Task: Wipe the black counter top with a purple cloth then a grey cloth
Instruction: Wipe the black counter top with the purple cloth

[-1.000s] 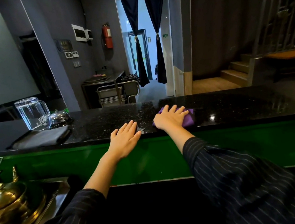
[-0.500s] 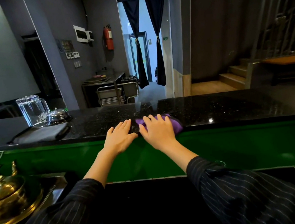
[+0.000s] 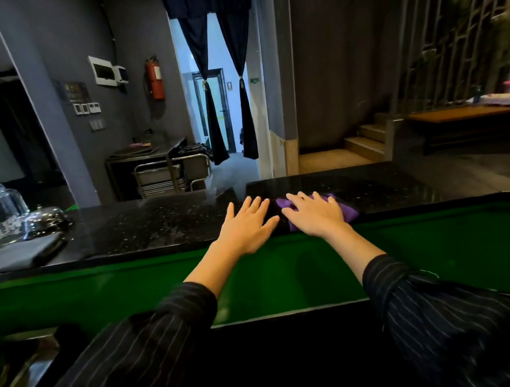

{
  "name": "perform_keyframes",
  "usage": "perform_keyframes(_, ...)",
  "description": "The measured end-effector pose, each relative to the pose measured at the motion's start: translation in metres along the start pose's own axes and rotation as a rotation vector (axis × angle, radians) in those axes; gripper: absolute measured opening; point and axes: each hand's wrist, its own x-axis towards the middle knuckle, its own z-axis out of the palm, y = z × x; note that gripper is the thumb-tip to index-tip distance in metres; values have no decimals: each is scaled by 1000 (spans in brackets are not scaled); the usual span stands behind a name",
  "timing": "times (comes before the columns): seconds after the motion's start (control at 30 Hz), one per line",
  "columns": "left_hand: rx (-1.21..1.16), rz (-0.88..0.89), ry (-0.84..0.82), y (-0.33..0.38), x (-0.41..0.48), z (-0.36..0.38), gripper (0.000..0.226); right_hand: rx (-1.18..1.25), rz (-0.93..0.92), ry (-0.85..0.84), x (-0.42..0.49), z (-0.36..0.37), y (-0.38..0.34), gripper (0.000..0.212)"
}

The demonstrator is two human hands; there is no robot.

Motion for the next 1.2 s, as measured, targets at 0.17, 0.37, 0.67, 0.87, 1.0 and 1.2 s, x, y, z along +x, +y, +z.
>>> perform_keyframes(0.17,-8,-36,-129,16,15,9,59,18,121,-27,5,-16,55,60)
perform_keyframes(0.37,58,-42,-150,17,22,13,56,-42,307,-60,28,-22,63,66)
perform_keyframes(0.67,-91,-212,135,37,30,16,35,14,-160,-81,-6,-12,44,59)
perform_keyframes(0.87,-25,-216,79,47,48,14,42,-1,-17,-142,25,-38,135,63)
perform_keyframes(1.0,-33,-176,-28,47,51,23,46,-17,61,-146,55,-35,149,66)
perform_keyframes(1.2,11,-150,8,46,54,31,46,-26,133,-162,115,-26,127,71)
